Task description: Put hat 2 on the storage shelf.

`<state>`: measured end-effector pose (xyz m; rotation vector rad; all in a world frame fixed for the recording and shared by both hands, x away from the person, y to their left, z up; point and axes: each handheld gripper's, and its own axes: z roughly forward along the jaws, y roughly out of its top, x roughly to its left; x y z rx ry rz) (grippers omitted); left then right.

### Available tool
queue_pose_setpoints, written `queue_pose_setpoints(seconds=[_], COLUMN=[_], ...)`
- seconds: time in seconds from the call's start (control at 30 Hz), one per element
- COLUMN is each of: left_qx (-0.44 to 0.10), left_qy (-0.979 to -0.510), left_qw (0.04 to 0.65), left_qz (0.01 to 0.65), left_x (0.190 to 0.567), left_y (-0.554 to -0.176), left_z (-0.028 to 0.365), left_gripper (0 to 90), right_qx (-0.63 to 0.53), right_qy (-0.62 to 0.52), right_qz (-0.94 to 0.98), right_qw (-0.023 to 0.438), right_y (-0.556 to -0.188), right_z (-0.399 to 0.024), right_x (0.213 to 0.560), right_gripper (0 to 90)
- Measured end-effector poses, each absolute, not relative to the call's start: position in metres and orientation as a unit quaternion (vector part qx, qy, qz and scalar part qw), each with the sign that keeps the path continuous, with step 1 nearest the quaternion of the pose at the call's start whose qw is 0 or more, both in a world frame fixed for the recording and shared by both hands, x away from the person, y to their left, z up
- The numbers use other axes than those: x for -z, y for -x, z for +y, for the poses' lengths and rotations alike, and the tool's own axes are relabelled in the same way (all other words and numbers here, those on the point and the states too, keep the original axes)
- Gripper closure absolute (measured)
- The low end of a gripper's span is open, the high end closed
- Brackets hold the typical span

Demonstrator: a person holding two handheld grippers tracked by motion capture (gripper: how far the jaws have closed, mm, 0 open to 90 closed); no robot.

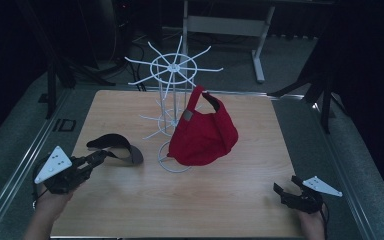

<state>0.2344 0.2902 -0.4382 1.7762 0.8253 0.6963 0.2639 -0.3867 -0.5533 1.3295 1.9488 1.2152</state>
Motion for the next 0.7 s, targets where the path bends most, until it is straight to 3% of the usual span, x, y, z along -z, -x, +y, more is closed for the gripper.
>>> queue_pose_setpoints(seconds=[0.3, 0.7], left_qx=[-0.293, -0.251], left_qy=[-0.741, -0.754], left_qw=[0.522, 0.565], left_qz=[0.306, 0.222], left_x=[0.4, 0.364], left_y=[-0.236, -0.233], left_z=[0.283, 0.287], left_gripper=[80.4, 80.3], right_qx=[-0.446, -0.445], right_qy=[-0.488, -0.485], right_qz=[0.711, 0.716], right_qw=[0.239, 0.234], right_y=[-0.264, -0.264], right_z=[-0.387, -0.387], right_x=[0.553, 0.553], right_gripper=[14.3, 14.2])
